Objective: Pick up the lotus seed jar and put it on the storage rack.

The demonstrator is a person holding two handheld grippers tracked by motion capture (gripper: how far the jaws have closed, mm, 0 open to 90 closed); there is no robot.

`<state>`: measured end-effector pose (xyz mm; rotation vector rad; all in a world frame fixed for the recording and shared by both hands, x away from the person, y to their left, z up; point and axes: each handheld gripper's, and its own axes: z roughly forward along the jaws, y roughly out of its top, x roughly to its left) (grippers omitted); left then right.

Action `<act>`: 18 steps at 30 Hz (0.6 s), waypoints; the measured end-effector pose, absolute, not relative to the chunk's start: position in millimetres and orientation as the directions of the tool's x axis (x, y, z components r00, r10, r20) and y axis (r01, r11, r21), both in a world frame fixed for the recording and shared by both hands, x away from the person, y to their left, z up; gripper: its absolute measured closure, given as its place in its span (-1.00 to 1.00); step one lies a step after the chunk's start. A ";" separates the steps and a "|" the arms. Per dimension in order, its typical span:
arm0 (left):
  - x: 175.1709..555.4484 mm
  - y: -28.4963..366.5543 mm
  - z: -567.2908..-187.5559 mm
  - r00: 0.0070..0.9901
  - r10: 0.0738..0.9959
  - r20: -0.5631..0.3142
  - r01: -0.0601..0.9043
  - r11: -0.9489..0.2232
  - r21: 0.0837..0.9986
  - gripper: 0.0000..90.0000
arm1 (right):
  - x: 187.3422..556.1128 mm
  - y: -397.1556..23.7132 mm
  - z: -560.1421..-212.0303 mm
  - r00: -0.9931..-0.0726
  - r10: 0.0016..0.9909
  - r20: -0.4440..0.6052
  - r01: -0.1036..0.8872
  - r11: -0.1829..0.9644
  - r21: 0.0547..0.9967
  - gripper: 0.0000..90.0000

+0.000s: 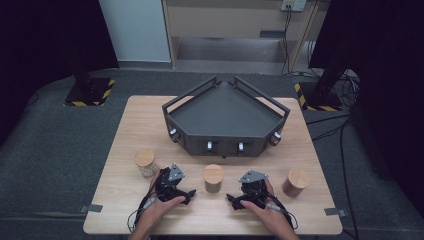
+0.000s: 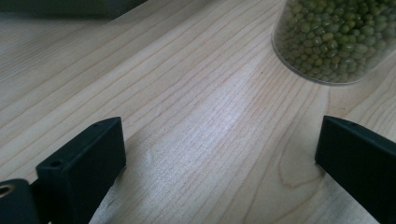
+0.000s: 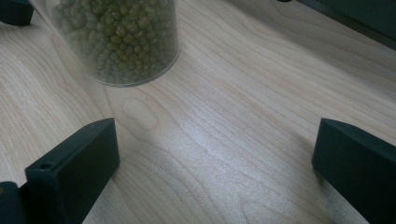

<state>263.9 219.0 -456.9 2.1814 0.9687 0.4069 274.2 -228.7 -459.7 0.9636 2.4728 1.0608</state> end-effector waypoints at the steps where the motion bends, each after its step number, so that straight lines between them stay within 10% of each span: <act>1: 263.7 219.7 -457.2 0.671 0.742 -0.002 0.520 -0.468 0.714 -0.97 | 274.2 -228.6 -459.7 -0.737 0.676 0.003 0.468 0.507 0.724 -0.98; 18: 256.2 220.0 -437.9 0.683 0.730 0.006 0.504 -0.477 0.720 -0.96 | 273.9 -228.5 -459.7 -0.736 0.677 0.003 0.469 0.506 0.724 -0.98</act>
